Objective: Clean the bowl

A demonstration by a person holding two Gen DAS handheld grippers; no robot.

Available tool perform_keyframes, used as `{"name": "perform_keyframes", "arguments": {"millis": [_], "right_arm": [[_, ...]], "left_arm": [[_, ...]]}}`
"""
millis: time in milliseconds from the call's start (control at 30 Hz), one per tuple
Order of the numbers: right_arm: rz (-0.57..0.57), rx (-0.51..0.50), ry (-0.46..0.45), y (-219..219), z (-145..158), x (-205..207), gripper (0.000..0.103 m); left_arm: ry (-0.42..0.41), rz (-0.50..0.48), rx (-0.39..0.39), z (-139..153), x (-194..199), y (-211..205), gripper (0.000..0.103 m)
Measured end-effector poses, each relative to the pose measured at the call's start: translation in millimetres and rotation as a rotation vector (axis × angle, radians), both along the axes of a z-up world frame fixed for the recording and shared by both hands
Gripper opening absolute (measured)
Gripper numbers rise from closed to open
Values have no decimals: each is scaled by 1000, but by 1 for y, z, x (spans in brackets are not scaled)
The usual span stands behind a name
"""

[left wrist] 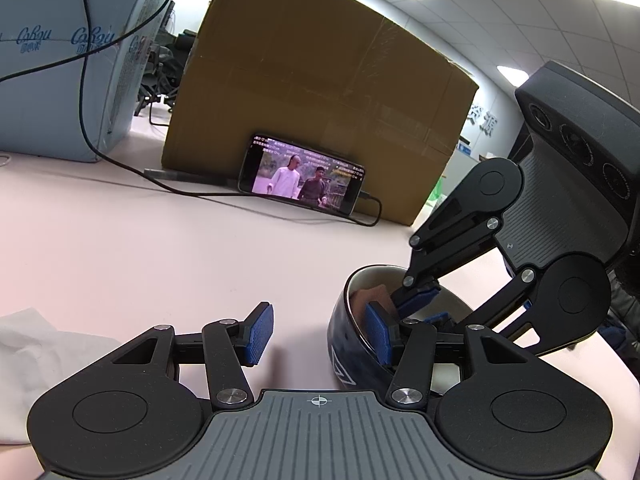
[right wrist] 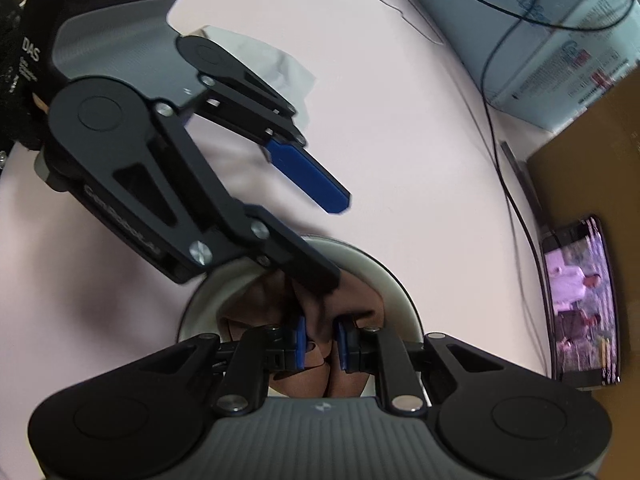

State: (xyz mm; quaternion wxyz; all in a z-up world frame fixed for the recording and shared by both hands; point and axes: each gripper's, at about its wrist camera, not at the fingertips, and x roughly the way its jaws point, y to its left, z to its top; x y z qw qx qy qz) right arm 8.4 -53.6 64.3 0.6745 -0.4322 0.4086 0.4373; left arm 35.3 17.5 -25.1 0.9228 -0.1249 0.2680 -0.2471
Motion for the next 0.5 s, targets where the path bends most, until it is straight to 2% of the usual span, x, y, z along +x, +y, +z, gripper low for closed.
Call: {"name": "perform_keyframes", "arguments": {"millis": [100, 200, 300, 500], "right_arm": [[-1, -22, 6, 1, 0, -5, 17], [15, -6, 27, 10, -10, 8, 17], [29, 10, 31, 29, -28, 41, 17], [13, -1, 8, 30, -29, 47, 17]], "left_arm": [[0, 0, 0, 0, 0, 0, 50], [-2, 0, 2, 0, 1, 0, 50], [-2, 1, 3, 0, 1, 0, 50], [-1, 0, 1, 0, 1, 0, 50]]}}
